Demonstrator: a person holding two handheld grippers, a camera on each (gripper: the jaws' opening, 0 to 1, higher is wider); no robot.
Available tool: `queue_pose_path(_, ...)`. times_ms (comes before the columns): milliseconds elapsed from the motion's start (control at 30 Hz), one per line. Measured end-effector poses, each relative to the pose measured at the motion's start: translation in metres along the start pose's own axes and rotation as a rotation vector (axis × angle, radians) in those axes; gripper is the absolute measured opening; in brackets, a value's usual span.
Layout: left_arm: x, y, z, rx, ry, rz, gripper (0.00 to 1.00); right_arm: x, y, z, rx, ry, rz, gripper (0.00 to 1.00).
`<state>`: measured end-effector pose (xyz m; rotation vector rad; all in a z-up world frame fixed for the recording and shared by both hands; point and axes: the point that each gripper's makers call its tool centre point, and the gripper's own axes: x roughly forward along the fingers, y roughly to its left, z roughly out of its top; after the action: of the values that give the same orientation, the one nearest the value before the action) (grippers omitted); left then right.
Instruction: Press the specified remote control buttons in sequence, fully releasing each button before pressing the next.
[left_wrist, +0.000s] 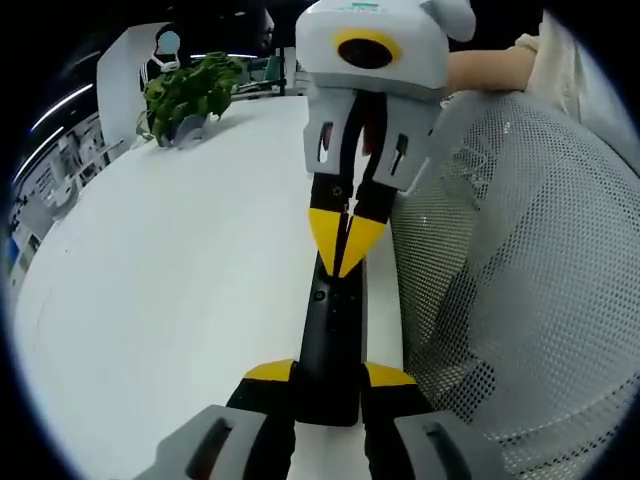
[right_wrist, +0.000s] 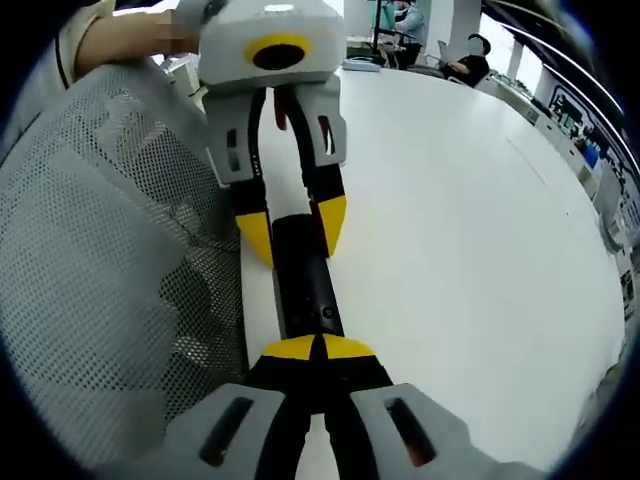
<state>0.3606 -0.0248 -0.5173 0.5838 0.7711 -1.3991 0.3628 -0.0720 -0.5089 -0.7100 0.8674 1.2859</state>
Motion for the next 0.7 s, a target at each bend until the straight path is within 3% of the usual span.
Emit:
queue_pose_path(267, 0.0007, 0.0007, -0.0003, -0.004, -0.003, -0.001, 0.24, 0.0025, 0.0031, 0.003, -0.055, 0.005, -0.003, 0.0)
queue_pose_path(500, 0.0012, 0.0009, -0.0008, 0.0, -0.002, -0.001, 0.24, 0.0032, 0.0018, 0.001, 0.041, -0.03, 0.015, 0.0)
queue_pose_path(700, 0.0016, 0.0009, -0.001, 0.007, 0.001, -0.001, 0.24, 0.0034, 0.0037, 0.002, -0.007, -0.018, 0.003, 0.0)
